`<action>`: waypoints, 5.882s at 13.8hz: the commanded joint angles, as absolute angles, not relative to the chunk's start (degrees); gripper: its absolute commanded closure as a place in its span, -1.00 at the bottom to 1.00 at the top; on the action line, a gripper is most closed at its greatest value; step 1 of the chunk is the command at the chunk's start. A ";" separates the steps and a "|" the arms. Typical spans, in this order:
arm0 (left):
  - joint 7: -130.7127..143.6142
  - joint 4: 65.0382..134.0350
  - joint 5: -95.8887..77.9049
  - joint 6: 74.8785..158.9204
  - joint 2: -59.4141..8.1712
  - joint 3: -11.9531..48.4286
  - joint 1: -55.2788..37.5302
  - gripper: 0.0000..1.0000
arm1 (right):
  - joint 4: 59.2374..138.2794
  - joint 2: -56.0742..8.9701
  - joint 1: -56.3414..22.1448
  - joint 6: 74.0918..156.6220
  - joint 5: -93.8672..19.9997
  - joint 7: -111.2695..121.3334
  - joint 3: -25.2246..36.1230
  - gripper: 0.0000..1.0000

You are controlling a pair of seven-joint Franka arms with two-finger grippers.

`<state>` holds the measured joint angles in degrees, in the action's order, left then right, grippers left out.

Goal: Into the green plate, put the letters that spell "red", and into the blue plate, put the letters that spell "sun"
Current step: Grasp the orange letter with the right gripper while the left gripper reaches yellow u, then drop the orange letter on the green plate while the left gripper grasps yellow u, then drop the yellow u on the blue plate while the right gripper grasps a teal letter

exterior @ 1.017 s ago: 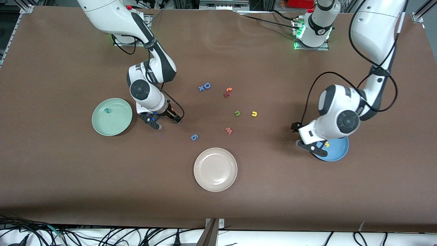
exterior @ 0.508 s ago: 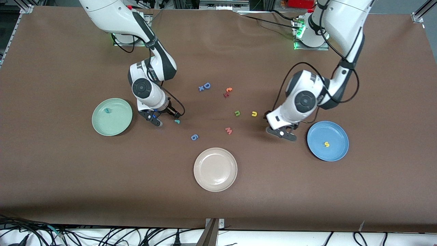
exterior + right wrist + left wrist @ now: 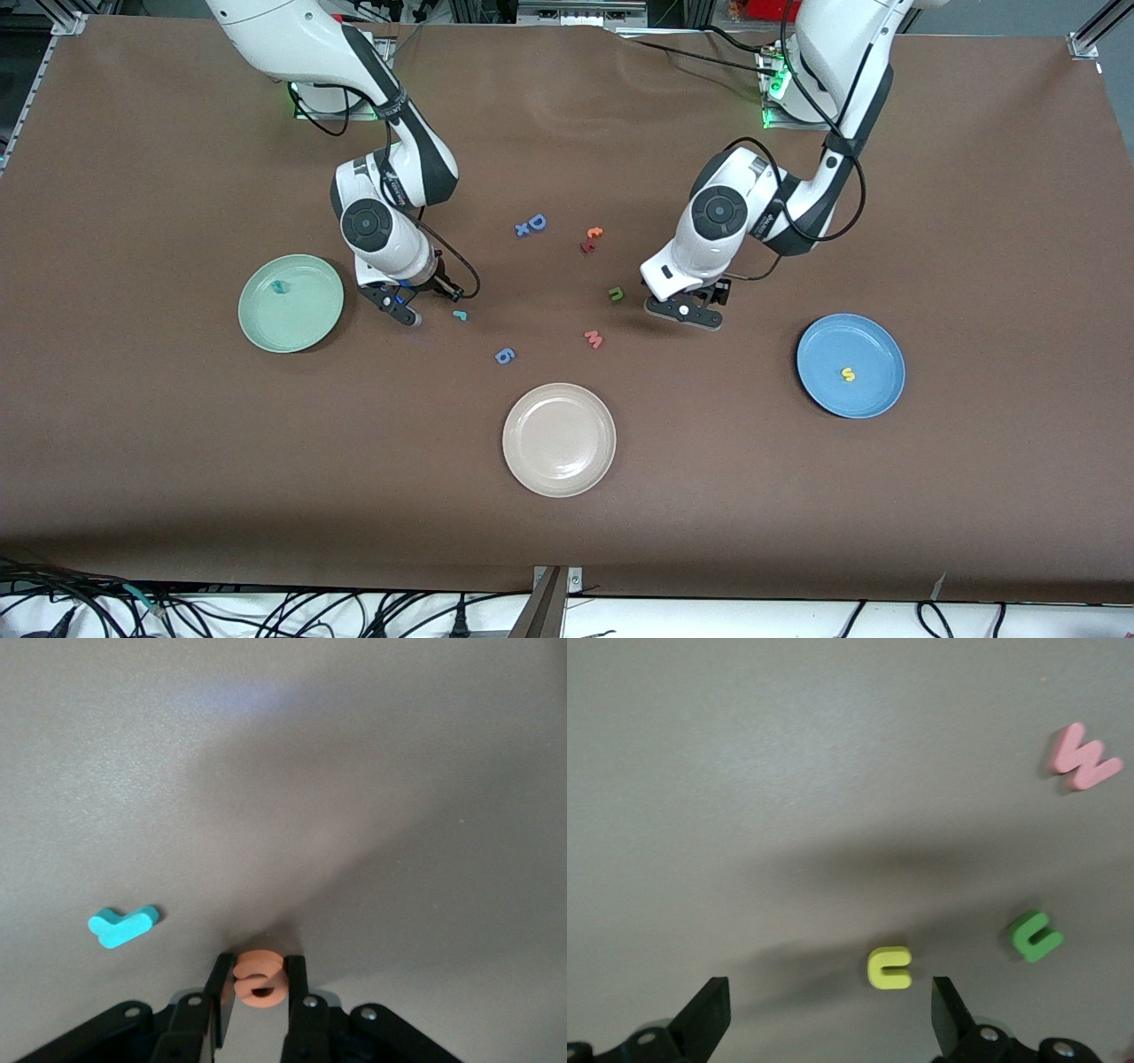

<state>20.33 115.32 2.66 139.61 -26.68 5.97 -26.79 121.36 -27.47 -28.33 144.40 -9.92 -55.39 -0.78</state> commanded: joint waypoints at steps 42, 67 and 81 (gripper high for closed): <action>13.38 113.92 7.47 141.79 -28.39 5.27 -22.33 0.80 | 110.39 -32.95 -36.03 146.60 -17.05 -52.82 9.05 -0.88; -25.76 107.49 6.51 134.82 -27.95 5.62 1.85 -1.00 | 112.50 -34.81 -39.81 146.34 -16.70 -52.12 10.72 0.44; 34.77 107.75 6.50 131.57 -29.88 16.79 -11.59 -1.00 | 112.41 -23.73 -39.46 119.00 -16.70 -21.31 32.23 0.44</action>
